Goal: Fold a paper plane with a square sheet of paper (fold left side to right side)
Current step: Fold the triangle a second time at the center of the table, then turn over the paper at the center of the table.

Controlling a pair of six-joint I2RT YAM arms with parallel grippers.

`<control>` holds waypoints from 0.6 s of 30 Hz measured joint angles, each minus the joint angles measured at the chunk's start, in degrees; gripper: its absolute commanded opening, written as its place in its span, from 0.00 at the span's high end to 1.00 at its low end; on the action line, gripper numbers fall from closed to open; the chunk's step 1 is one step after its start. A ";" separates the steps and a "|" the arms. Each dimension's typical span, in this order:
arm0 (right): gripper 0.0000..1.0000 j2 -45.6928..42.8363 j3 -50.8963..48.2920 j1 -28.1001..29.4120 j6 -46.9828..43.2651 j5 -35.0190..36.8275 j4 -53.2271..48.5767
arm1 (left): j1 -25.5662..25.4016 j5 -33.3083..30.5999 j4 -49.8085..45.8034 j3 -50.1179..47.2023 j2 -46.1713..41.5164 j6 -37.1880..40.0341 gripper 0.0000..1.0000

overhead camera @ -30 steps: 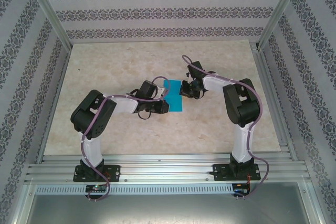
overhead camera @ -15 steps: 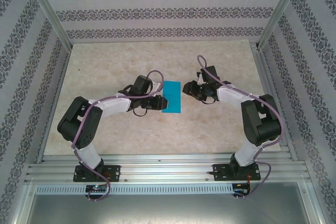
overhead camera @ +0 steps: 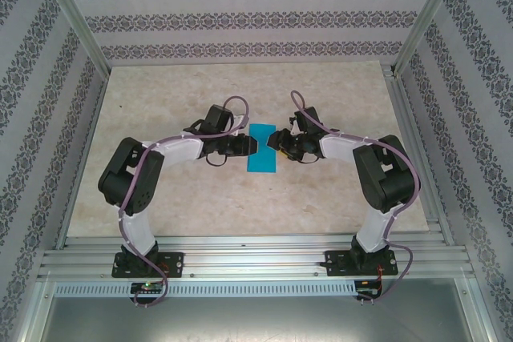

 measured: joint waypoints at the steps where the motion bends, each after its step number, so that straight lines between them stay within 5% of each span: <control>1: 0.49 0.07 0.02 0.00 0.07 0.00 -0.02 | 0.24 -0.37 -0.48 0.87 0.94 0.02 0.64; 8: 0.49 0.94 0.22 0.66 0.07 0.02 0.09 | 0.90 -1.46 -3.21 5.38 5.40 1.42 0.66; 14: 0.49 1.68 0.63 1.05 0.09 0.02 -0.13 | 1.01 -1.70 -4.96 6.38 6.91 3.10 0.85; 18: 0.48 1.88 1.07 1.11 0.26 0.02 -0.31 | 1.31 -2.10 -5.57 6.38 6.93 3.69 0.89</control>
